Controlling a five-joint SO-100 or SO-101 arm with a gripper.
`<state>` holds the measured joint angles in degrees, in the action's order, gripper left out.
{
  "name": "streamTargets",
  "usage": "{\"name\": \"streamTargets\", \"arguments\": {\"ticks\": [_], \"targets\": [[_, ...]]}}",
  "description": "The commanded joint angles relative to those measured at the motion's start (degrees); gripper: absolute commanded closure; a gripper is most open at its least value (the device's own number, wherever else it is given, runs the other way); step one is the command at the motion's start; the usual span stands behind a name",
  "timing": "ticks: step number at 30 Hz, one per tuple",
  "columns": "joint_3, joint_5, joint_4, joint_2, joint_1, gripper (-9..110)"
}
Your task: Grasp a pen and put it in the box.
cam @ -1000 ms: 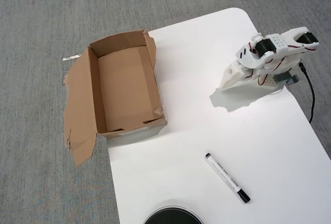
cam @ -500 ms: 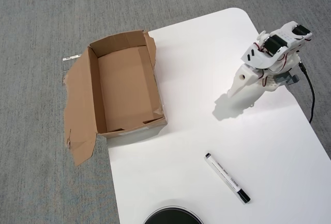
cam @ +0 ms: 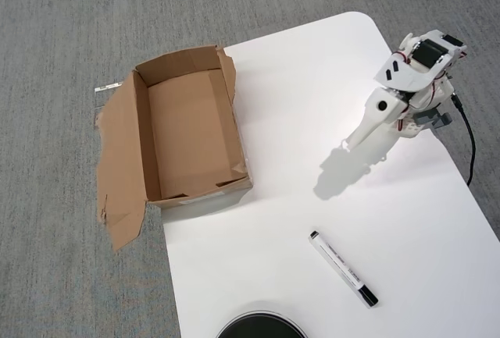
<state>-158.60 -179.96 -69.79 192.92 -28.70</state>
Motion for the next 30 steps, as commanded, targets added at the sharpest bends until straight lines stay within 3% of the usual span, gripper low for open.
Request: {"name": "streamTargets", "arguments": {"ticks": [1, 9, 30], "targets": [[3.56, 0.40, 10.37, -3.87, -0.92, 100], [10.15, 0.40, 25.84, -18.63, -4.17, 100], [10.42, -0.57, 25.75, -20.13, -12.17, 100]]}}
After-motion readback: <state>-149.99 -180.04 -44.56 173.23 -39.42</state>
